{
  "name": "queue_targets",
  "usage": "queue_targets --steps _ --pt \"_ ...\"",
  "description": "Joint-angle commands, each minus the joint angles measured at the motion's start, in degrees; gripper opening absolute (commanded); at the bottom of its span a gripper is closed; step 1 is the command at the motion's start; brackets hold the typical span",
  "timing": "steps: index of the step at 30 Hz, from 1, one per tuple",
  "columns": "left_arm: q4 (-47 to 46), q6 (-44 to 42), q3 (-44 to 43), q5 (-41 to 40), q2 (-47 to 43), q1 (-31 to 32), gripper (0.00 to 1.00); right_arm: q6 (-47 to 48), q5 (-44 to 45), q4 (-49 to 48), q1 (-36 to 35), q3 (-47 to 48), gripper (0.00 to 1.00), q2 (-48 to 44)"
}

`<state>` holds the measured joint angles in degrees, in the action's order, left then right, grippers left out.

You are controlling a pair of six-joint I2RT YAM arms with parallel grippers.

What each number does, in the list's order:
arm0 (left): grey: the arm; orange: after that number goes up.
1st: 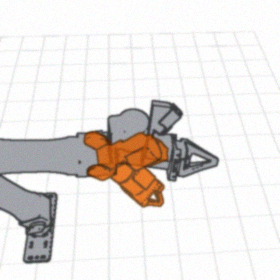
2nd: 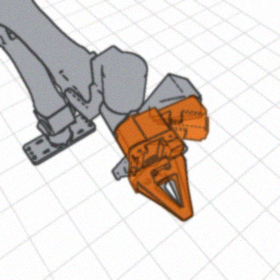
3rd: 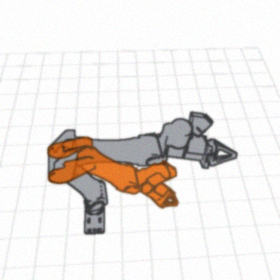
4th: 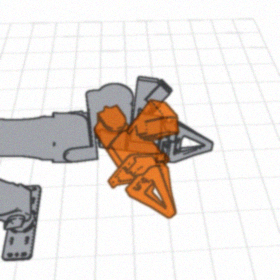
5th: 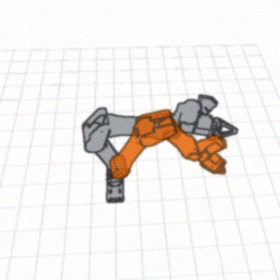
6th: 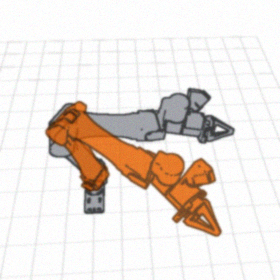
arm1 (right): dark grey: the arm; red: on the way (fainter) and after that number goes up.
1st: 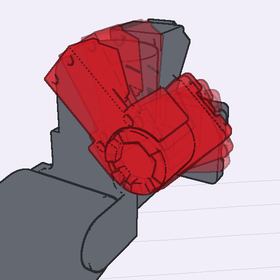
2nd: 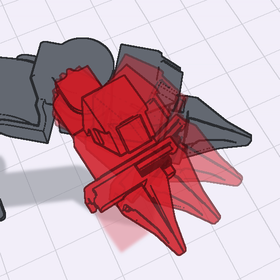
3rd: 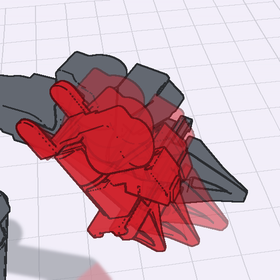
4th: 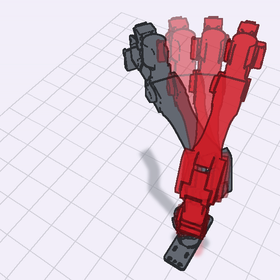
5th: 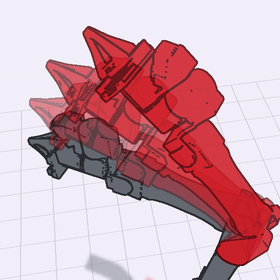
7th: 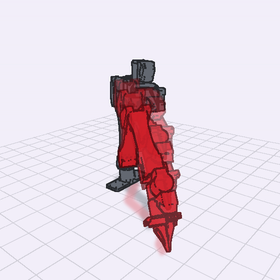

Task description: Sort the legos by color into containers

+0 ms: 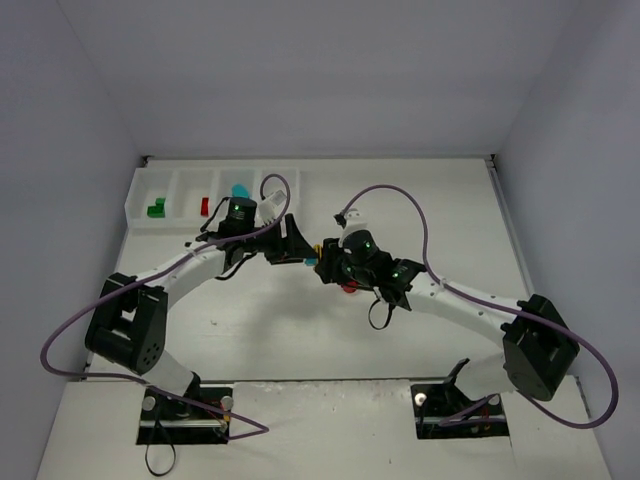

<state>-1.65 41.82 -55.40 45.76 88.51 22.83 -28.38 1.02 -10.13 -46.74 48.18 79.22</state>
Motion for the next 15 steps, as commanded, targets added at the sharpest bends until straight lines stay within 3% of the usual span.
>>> queue_targets --steps 1,7,15 --pt "-4.2 0.5 -2.5 2.1 -0.8 0.4 0.55 0.4 -0.4 -5.0 0.9 0.0 0.0 -2.2" --pt "-5.6 1.2 -2.5 2.3 -0.4 0.4 0.46 0.1 -2.8 -5.9 2.4 -0.5 0.0 -2.4" --pt "-10.3 4.1 -2.5 4.7 1.8 0.4 0.47 0.3 -4.5 -6.7 3.4 -0.6 0.0 -2.8"
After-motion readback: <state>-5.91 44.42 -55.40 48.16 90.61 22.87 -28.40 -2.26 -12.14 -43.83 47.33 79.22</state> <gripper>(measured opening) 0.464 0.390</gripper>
